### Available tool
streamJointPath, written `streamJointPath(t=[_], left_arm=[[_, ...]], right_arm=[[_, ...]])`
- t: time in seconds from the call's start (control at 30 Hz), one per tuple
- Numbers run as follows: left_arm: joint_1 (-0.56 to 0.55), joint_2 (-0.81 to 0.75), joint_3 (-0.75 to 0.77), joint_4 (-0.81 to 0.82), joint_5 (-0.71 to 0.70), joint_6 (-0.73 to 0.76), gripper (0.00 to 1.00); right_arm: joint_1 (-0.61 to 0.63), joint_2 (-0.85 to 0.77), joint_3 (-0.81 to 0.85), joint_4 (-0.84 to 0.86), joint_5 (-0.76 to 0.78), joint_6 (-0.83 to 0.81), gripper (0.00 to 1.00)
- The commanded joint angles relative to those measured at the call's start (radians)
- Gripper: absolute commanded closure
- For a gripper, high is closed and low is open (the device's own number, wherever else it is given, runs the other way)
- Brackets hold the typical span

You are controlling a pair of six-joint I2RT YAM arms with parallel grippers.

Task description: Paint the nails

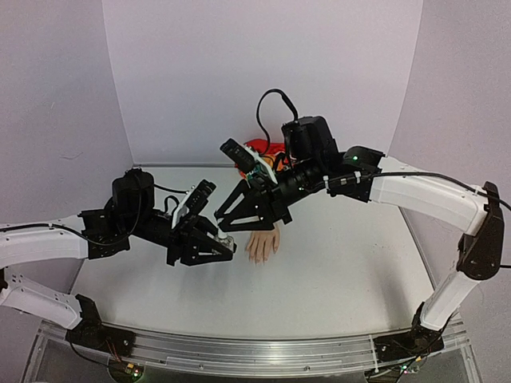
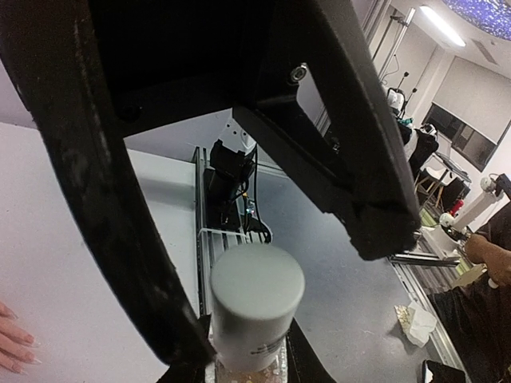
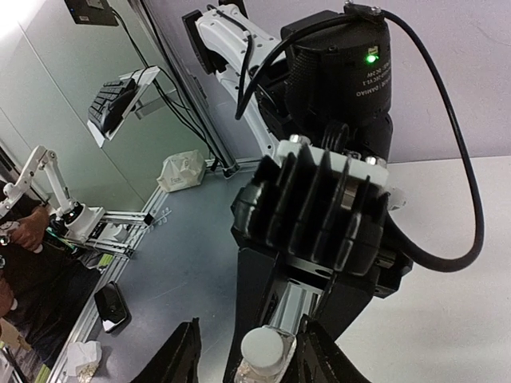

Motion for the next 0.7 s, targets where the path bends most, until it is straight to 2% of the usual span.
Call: streamJointPath(t=[0.0,0.27,0.4,0.47,0.57,0.67], left_arm=[[0.0,0.003,0.059,0.05,0.03,-0.005,1.0],[0.001,0.002,0.066,0.045,0.025,-0.004,1.0],[0.001,-0.012,0.062,0.04,-0.016,-0.001,1.0],[0.001,-0.03,0.056,0.04,-0.083,-0.005,1.0],[0.002,-0.07,0.046,0.019,-0.24,0.001,1.0],[0.004,-0.113,0.035,-0.007,-0.426,0.01,1.0]], right_arm=[[0.001,0.027,0.05,0.029,-0.061,-0.004,0.62],[0.012,0.046,0.052,0.033,-0.07,-0.002,0.72],[0.015,0.036,0.036,0.038,-0.058,-0.011,0.88],[0.016,0.027,0.009,0.054,-0.034,-0.011,0.99],[0.019,0.018,-0.04,0.109,0.02,0.03,1.0],[0.031,0.017,-0.075,0.13,0.137,0.059,1.0]])
